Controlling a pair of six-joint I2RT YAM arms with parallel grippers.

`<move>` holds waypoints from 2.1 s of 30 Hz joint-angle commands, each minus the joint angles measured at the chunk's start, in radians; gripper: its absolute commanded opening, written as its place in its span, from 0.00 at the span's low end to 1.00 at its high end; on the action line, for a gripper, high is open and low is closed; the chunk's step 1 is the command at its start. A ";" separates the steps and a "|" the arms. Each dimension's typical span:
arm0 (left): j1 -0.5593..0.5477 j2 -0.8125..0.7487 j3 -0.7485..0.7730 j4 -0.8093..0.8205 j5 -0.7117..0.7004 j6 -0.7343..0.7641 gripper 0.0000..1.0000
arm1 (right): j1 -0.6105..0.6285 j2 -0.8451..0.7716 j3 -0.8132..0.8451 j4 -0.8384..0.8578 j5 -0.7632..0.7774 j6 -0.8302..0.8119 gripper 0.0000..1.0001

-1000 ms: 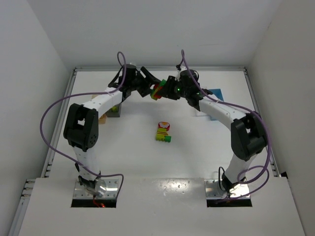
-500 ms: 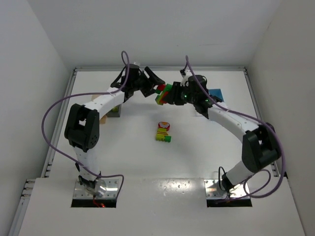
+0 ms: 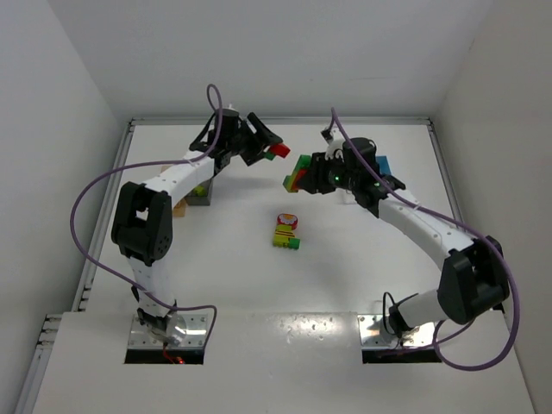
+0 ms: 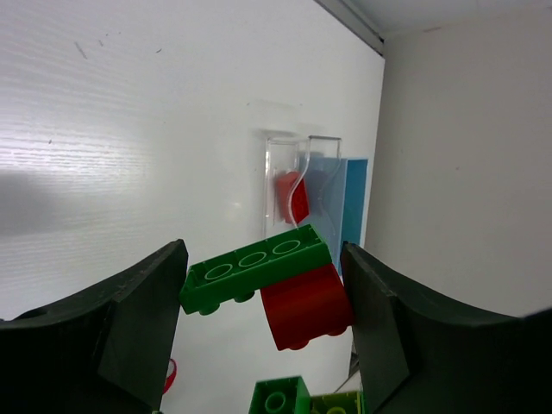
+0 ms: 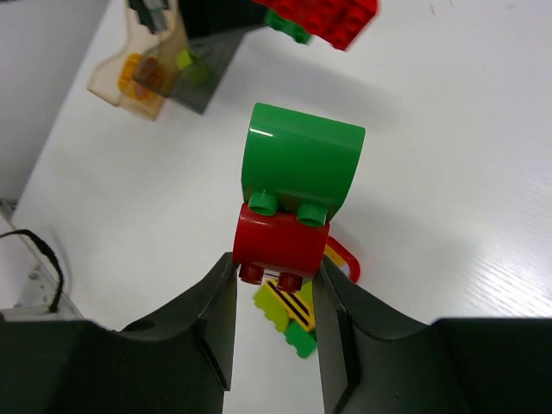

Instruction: Sort the legos into containers by color

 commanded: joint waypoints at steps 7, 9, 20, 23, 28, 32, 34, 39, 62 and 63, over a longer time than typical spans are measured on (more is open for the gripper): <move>-0.038 -0.087 -0.097 -0.112 -0.071 0.213 0.00 | -0.067 -0.012 -0.088 -0.044 0.048 -0.070 0.01; -0.075 -0.087 -0.097 -0.198 -0.146 0.323 0.00 | -0.076 -0.001 -0.088 -0.056 0.038 -0.070 0.01; -0.165 -0.116 -0.272 -0.077 -0.469 0.491 0.18 | -0.086 0.047 -0.020 -0.076 -0.010 -0.079 0.01; -0.165 -0.075 -0.283 -0.052 -0.480 0.513 0.31 | -0.086 0.047 -0.020 -0.076 -0.019 -0.079 0.01; -0.165 -0.046 -0.251 -0.063 -0.385 0.559 0.77 | -0.107 0.037 -0.029 -0.049 -0.099 -0.089 0.01; -0.129 -0.046 -0.227 -0.063 -0.216 0.608 0.98 | -0.164 0.037 -0.060 -0.024 -0.261 -0.109 0.01; -0.116 -0.057 -0.209 -0.063 -0.156 0.638 1.00 | -0.182 0.028 -0.060 -0.024 -0.312 -0.128 0.01; -0.034 -0.135 -0.272 0.073 0.301 0.692 1.00 | -0.239 0.037 -0.049 -0.079 -0.487 -0.188 0.01; -0.066 0.022 -0.260 0.821 1.013 0.203 0.87 | -0.291 0.129 -0.038 0.117 -0.946 -0.030 0.03; -0.075 0.031 -0.260 0.821 1.013 0.203 0.86 | -0.291 0.129 -0.038 0.126 -0.946 -0.030 0.03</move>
